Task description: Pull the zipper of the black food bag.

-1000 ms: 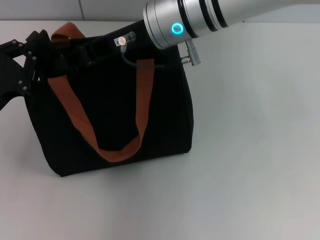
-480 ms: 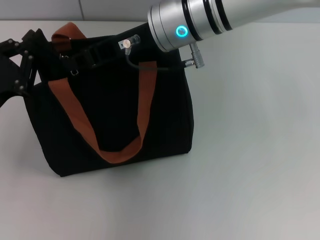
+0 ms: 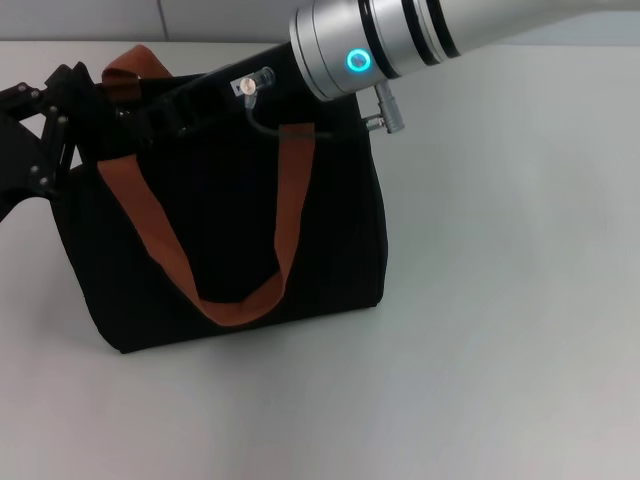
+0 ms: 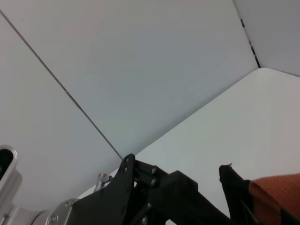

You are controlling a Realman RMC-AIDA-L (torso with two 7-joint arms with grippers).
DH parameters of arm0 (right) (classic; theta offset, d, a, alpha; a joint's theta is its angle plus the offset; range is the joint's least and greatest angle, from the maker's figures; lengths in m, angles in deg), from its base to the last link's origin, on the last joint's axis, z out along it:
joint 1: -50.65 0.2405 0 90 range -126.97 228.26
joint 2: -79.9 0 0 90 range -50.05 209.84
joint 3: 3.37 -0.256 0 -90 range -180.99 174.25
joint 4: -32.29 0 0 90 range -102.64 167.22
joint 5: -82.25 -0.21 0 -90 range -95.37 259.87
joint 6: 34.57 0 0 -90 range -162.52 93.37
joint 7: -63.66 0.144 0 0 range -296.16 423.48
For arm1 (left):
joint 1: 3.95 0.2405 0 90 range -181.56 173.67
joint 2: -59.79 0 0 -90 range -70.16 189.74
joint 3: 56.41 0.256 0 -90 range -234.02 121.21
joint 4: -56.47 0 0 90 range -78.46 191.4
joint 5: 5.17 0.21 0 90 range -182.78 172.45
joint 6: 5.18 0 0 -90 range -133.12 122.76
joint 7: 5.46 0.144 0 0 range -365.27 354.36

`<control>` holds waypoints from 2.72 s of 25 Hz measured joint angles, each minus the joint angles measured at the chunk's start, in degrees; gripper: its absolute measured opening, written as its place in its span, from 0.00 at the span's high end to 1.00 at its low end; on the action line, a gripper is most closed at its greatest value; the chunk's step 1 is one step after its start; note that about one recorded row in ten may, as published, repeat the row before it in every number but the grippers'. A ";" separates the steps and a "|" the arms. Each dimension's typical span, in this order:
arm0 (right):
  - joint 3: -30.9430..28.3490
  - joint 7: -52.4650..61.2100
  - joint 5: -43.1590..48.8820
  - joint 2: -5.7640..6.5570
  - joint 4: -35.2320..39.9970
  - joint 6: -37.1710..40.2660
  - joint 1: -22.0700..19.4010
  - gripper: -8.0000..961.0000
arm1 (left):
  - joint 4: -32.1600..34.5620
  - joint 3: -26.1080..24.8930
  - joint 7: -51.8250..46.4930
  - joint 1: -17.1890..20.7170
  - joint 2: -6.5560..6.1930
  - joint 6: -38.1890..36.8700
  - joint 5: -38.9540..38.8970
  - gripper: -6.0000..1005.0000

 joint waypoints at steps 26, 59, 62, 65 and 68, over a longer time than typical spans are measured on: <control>0.20 11.84 15.30 -0.04 7.05 -0.50 1.96 1.00 | -0.06 -0.44 0.28 1.24 0.07 0.35 -0.90 0.96; -5.84 26.15 36.70 0.28 27.78 7.26 -12.47 1.00 | -0.05 -1.75 0.62 2.23 -0.02 1.98 -1.55 0.96; -6.75 26.15 37.50 0.32 29.39 7.59 -14.16 1.00 | -0.01 -1.84 0.62 2.24 -0.04 2.07 -1.63 0.96; -7.09 25.82 37.52 0.32 30.65 7.59 -15.33 1.00 | -0.01 -1.85 0.62 2.24 -0.05 2.17 -1.65 0.96; -7.49 23.81 35.83 0.18 32.32 7.42 -17.08 1.00 | -0.01 -1.85 0.62 2.23 -0.05 2.26 -1.65 0.96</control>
